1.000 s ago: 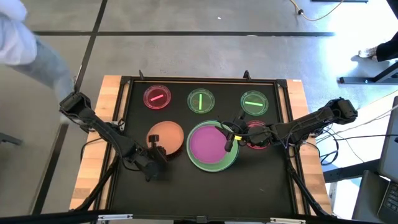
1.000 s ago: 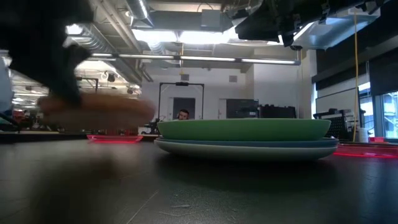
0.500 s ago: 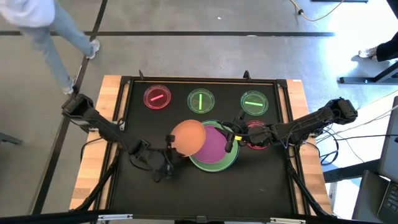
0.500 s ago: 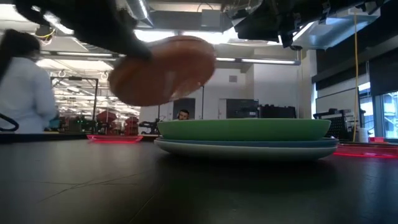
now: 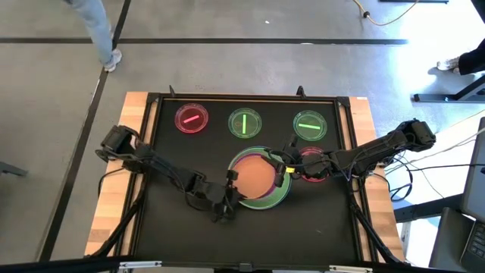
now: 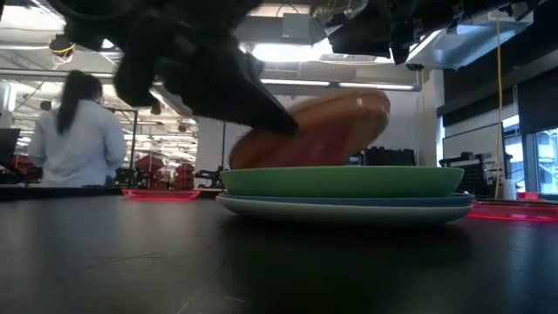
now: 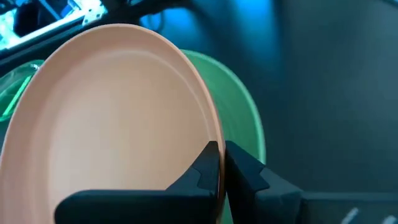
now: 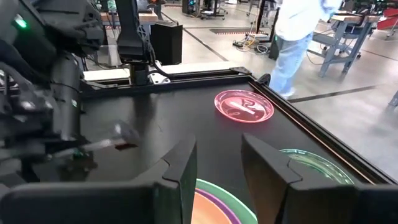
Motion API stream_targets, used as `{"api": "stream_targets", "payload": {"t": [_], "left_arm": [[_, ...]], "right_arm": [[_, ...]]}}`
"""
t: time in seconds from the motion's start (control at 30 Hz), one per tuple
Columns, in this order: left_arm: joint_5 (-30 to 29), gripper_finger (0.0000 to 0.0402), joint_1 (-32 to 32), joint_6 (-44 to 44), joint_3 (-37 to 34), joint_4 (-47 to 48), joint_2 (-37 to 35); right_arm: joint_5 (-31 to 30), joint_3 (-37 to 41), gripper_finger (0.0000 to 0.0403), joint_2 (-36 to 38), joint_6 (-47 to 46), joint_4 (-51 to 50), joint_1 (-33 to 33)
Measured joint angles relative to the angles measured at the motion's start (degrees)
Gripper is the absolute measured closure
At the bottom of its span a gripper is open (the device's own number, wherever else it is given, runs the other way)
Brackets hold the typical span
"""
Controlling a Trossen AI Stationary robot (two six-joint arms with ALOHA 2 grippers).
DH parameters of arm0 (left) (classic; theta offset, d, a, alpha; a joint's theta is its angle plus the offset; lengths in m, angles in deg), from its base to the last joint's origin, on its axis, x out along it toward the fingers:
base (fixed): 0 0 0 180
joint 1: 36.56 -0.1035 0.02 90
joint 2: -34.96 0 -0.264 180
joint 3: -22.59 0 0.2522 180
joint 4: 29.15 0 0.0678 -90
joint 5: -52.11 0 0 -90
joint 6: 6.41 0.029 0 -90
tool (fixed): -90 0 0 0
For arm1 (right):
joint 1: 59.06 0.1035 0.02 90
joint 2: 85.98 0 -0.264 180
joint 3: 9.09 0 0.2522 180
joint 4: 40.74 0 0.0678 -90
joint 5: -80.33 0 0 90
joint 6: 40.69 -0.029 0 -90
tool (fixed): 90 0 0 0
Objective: Stack plastic plates
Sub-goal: Stack the orange plate on the pink plate, then stack the transparent pink plate on the orange plate
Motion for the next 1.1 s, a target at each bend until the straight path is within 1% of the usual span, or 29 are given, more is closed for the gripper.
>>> {"api": "stream_targets", "payload": {"t": [0.1,0.17,0.3,0.4,0.5,0.63,0.7,0.87,1.0,1.1], "left_arm": [[1.55,0.0393,-0.88,-0.04,0.56,-0.03,1.02],[2.25,0.0384,-1.4,-0.29,0.56,-0.06,1.34],[2.3,0.0348,-2.24,-3.33,0.56,0.76,1.4],[2.11,0.0319,-2.3,-3.56,0.56,0.85,1.36],[2.15,0.03,-1.12,-3.4,0.56,2.73,-0.02],[0.98,0.0291,0.78,-3.06,0.56,5.91,-3.71],[0.36,0.029,1.61,-2.59,0.56,6.61,-5.59],[0.51,0.029,3.65,-1.0,0.58,7.41,-8.24],[0.19,0.0289,4.77,-0.07,0.58,7.46,-8.34],[0.08,0.0289,4.84,-0.25,0.58,7.36,-8.34]], "right_arm": [[0.0,0.0,0.0288,0.0,0.02,0.0,0.0],[0.0,0.0,0.0288,0.0,0.24,0.0,0.0],[0.0,0.0,0.0288,0.0,0.34,0.01,0.0],[0.02,0.0,0.0288,0.0,0.23,0.0,0.0],[1.15,0.0,0.0288,0.0,0.07,-0.02,0.07],[2.59,0.0,0.0288,0.74,-0.08,-1.45,0.36],[2.38,-0.09,0.0288,2.12,-0.76,-4.92,1.11],[1.07,-2.23,0.0288,5.84,-6.4,-24.2,3.55],[3.86,-2.43,0.0288,7.29,-16.91,-37.69,7.37],[4.04,-2.29,0.0288,6.99,-27.27,-48.68,11.02]]}}
